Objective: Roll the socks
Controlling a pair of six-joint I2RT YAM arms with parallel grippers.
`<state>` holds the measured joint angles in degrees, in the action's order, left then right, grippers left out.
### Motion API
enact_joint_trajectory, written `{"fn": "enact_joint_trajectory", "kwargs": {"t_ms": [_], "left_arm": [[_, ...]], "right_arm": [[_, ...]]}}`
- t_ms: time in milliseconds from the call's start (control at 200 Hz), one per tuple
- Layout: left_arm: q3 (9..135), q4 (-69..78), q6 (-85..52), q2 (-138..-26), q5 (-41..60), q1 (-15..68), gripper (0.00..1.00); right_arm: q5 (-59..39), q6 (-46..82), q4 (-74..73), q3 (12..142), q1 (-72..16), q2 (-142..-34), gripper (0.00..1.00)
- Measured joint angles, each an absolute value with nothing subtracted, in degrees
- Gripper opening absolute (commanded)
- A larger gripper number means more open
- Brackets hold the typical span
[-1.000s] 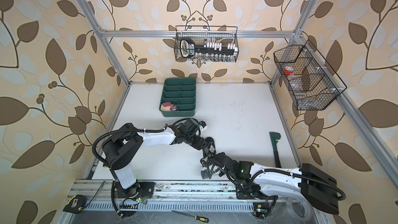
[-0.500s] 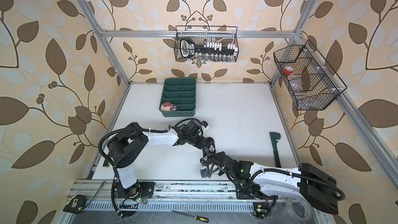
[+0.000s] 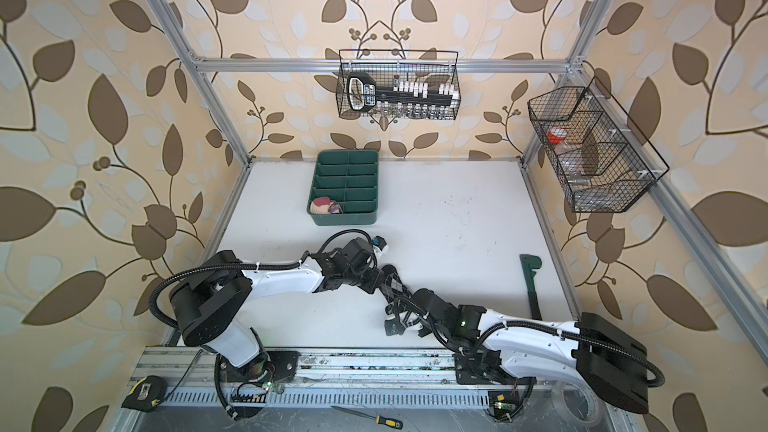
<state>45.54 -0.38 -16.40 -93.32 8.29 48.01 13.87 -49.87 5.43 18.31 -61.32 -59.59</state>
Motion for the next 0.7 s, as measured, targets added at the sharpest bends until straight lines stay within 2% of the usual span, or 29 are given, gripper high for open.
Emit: {"fn": "enact_joint_trajectory", "kwargs": {"t_ms": [615, 700], "left_arm": [[46.15, -1.85, -13.72, -93.47, 8.56, 46.44, 0.0], [45.58, -1.43, -13.69, -93.47, 8.27, 46.39, 0.17]], "right_arm": [[-8.03, -39.2, 21.12, 35.77, -56.53, -77.8, 0.0], [-9.96, -38.92, 21.63, 37.1, -56.1, -79.75, 0.0]]}}
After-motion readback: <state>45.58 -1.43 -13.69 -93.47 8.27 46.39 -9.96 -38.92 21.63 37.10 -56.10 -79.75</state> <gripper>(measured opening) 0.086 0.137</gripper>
